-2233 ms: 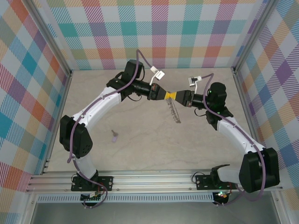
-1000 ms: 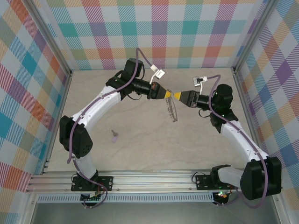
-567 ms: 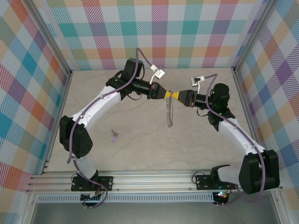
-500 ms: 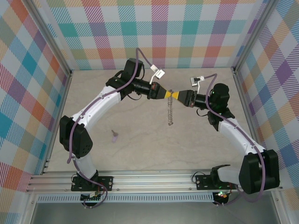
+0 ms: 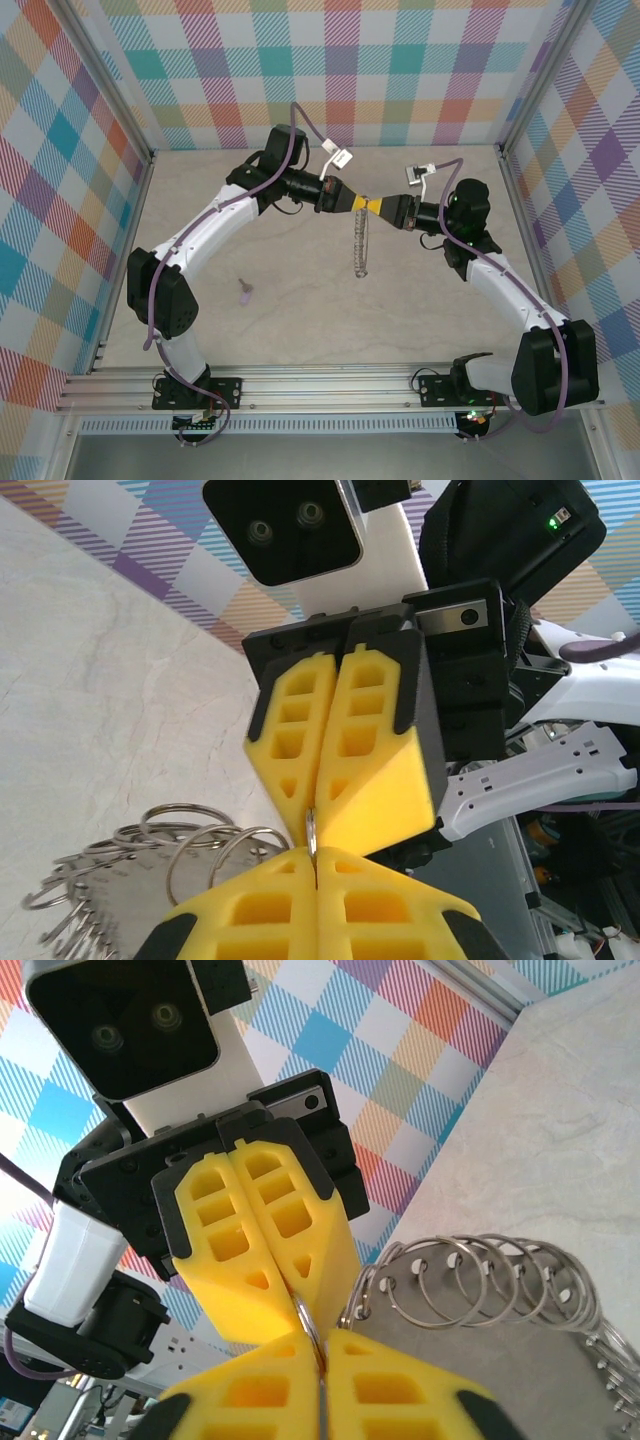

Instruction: Put the keys on the keyring

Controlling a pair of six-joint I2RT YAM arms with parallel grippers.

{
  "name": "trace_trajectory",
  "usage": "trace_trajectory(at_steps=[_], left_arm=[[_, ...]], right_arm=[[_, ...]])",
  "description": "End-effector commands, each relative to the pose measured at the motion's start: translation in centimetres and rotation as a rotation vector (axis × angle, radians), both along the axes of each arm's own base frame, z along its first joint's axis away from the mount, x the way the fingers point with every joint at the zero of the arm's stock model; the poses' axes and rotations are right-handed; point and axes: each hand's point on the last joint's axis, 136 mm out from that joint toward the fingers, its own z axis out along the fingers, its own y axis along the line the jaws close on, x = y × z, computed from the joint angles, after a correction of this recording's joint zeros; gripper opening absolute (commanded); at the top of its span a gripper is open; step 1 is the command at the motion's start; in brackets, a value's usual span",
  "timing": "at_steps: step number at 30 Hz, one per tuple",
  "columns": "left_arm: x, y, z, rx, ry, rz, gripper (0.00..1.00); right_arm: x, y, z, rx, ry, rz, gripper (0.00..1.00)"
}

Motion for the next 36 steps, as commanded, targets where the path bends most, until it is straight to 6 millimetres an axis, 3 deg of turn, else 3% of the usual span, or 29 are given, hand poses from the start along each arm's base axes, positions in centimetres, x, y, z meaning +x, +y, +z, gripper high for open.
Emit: trace_trajectory(at_steps=[1,6,13,16,20,28,36], left_arm=[[-0.2,0.2,1.2,-0.024,-0.035,-0.023,0.0],[1.5,0.6,0.8,0.019,-0.058,0.097,0.02],[5.5,3.8,3.4,-0.02,-0.123,0.474,0.37],[6.0,5.3,3.9,-0.029,-0.118,0.584,0.51],[6.0,6.6,4.3,-0.054,-0.093,0.666,0.6],[4.3,5.9,6.4,-0.171,-0.066,0.583,0.56],[2.9,4.8,8.0,-0.24,-0.088,0.468,0.37]], right_arm=[[0.0,0.5,2.2,0.022,-0.072,0.019,0.0],[0.7,0.1,2.0,0.005,-0.068,-0.043,0.0],[1.6,-1.0,2.2,-0.037,-0.136,-0.179,0.0],[1.9,-1.2,3.0,-0.028,-0.179,-0.199,0.0],[2.2,-1.3,4.6,0.005,-0.265,-0.213,0.0],[2.6,-1.3,9.0,0.14,-0.443,-0.224,0.0],[2.6,-0.3,11.1,0.197,-0.548,-0.169,0.0]])
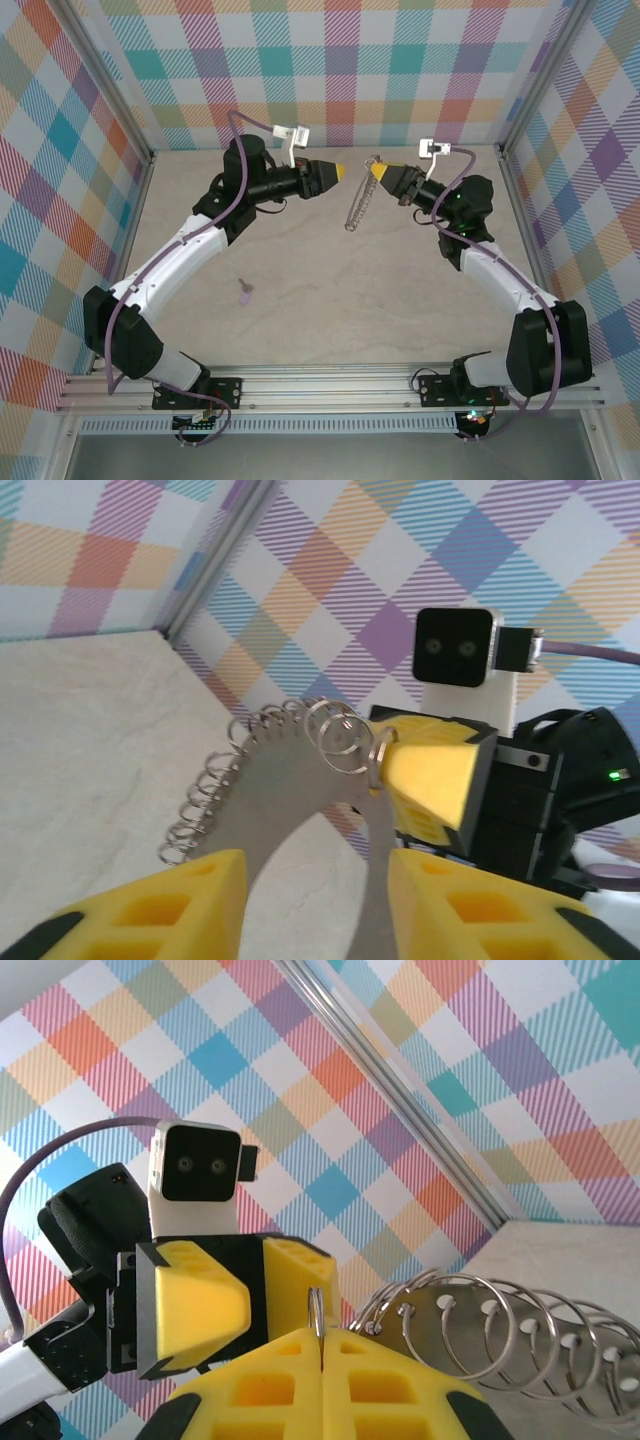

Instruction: Put the keys on the keyring

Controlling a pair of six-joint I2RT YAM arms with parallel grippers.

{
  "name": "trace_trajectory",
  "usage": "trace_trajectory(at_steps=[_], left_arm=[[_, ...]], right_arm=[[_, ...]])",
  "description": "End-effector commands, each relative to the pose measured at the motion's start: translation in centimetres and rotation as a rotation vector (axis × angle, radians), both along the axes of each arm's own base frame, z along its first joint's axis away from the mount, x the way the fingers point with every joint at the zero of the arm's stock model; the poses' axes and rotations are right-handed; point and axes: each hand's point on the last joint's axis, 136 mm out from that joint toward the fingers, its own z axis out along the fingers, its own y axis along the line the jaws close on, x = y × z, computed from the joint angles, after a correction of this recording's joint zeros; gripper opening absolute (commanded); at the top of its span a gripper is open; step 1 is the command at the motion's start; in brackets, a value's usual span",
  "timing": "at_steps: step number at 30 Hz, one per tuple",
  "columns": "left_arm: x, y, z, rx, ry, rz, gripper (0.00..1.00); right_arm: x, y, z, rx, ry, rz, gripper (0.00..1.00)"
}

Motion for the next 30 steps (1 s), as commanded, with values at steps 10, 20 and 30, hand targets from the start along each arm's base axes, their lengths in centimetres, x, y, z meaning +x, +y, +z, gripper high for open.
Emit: trace_trajectory(at_steps=[10,20,30], left_arm=[[-0.3,-0.9,2.7,-0.085,-0.101,-0.085,0.27],[0.6,-1.0,3.0,-0.125,-0.116,-0.062,0.27],[0.5,-1.0,3.7,-0.164,-0.132,-0.067,0.27]], right_arm=[[-1.1,1.5,3.9,0.082,-0.199,0.084,0.0],[-0.9,2.1,3.4,0.104,-0.173,0.091,0.0],[-1.2,2.6,3.4,0.128,-0.153,0.115,0.0]])
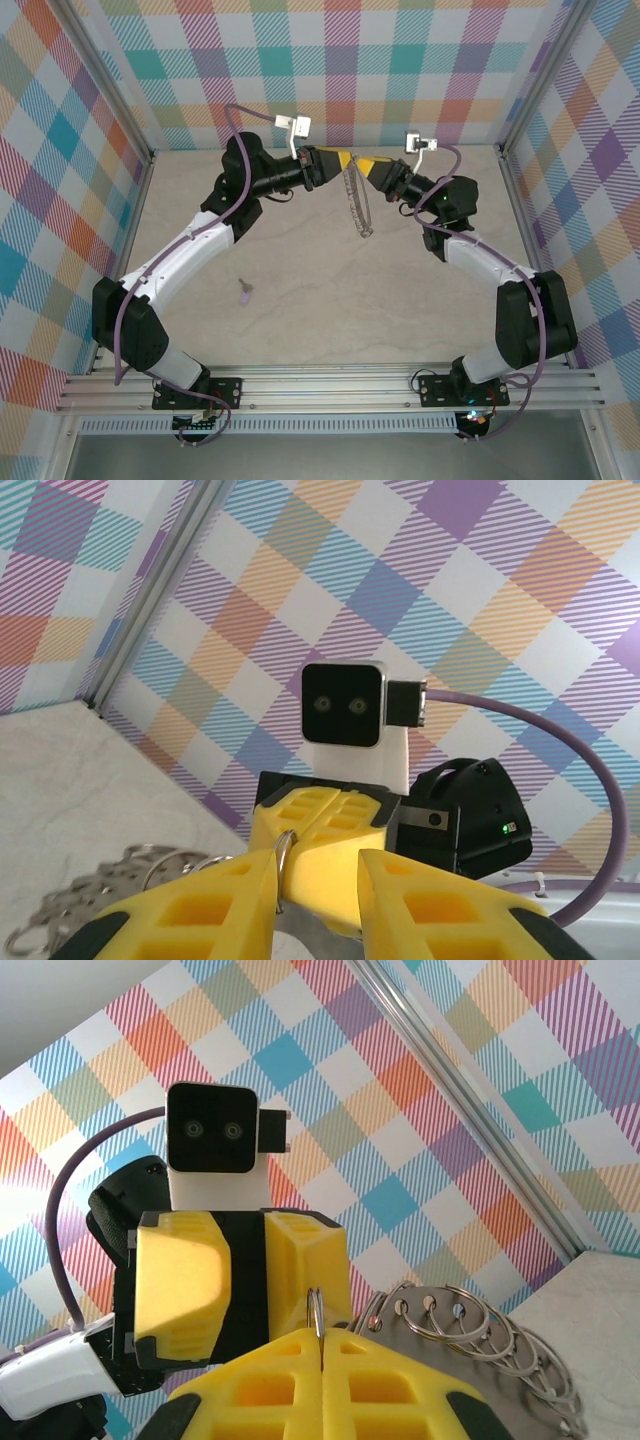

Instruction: Put the keys on the keyring

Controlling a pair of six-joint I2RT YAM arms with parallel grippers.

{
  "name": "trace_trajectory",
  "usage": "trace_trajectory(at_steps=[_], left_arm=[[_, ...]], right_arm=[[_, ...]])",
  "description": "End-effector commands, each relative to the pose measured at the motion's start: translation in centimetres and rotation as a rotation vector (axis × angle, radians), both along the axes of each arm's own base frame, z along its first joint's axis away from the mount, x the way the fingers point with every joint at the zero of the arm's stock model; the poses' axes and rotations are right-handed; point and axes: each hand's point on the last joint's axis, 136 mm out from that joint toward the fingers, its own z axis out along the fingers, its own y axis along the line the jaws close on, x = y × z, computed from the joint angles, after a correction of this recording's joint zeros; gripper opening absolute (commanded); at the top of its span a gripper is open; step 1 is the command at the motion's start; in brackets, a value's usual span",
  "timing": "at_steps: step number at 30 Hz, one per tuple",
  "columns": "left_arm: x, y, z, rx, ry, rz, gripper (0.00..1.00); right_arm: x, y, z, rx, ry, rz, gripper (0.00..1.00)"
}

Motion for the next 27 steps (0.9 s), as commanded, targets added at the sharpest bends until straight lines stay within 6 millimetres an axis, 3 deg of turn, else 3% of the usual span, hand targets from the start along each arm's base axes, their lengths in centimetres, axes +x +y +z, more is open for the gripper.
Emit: trace_trajectory(at_steps=[1,27], left_arm=[[0.4,0.2,0.4,-0.025,-0.021,0.004,0.27],[0.5,-0.5,-1.7,0.01,0.01,-0.038,0.25]], right_arm=[[-1.2,-0.1,2.5,0.051,-0.086,0.007,0.0],[-1.0,0.4,2.5,0.068,-0.062,0.022,0.0]])
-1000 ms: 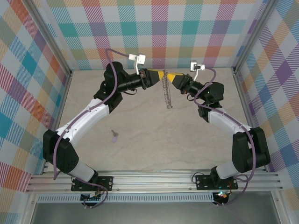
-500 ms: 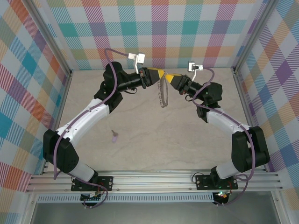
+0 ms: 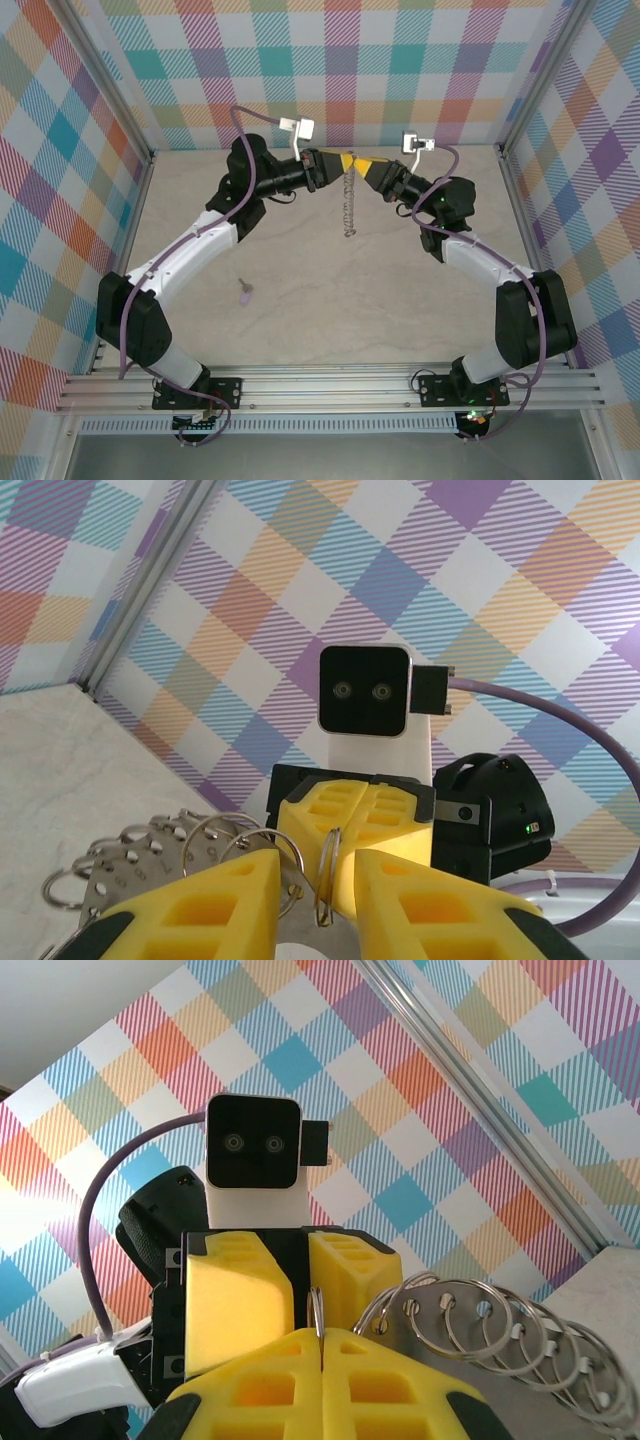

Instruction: Put the keys on the keyring

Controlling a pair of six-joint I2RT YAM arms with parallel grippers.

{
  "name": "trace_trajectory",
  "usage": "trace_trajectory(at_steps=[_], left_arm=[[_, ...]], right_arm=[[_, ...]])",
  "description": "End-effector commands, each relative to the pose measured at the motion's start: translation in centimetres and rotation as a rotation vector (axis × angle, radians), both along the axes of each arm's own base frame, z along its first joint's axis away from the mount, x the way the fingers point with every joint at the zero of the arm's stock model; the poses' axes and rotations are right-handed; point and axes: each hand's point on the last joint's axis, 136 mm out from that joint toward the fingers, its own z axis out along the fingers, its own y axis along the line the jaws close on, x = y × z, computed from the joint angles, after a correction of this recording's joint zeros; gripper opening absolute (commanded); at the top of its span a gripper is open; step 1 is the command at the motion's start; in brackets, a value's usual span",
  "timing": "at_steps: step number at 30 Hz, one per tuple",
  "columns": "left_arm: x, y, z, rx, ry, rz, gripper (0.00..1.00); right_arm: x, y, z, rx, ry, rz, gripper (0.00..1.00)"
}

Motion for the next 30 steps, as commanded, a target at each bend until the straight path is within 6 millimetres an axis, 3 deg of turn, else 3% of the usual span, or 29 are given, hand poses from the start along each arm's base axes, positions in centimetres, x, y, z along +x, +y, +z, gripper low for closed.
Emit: trace_trajectory(at_steps=[1,7,14,18,20,24,30], left_arm=[[0.0,0.0,-0.2,0.003,-0.023,-0.02,0.24],[0.0,0.0,0.0,-0.001,-0.027,-0.026,0.17],[-0.3,-0.2,0.3,-0.003,-0.035,-0.036,0.0],[-0.2,-0.2,0.3,0.003,-0.042,-0.037,0.0],[-0.2,-0.2,0.1,0.028,-0.049,-0.039,0.0],[-0.7,-0.1,0.0,0.113,-0.1,-0.058,0.0],[-1.9,-0.3,-0.7,0.249,-0.158,-0.148,0.0]], right_arm=[[-0.7,-0.1,2.3,0.047,-0.086,0.002,0.0],[-0.6,-0.1,2.2,0.05,-0.08,0.006,0.0],[-0.7,0.0,2.2,0.051,-0.075,0.009,0.0],[-0.5,0.0,2.0,0.041,-0.046,0.008,0.0],[-0.1,-0.3,1.7,0.023,-0.01,-0.012,0.2],[0.6,-2.7,0.9,-0.049,0.075,-0.102,0.47],[-0.5,-5.1,0.1,-0.207,0.157,-0.175,0.53]])
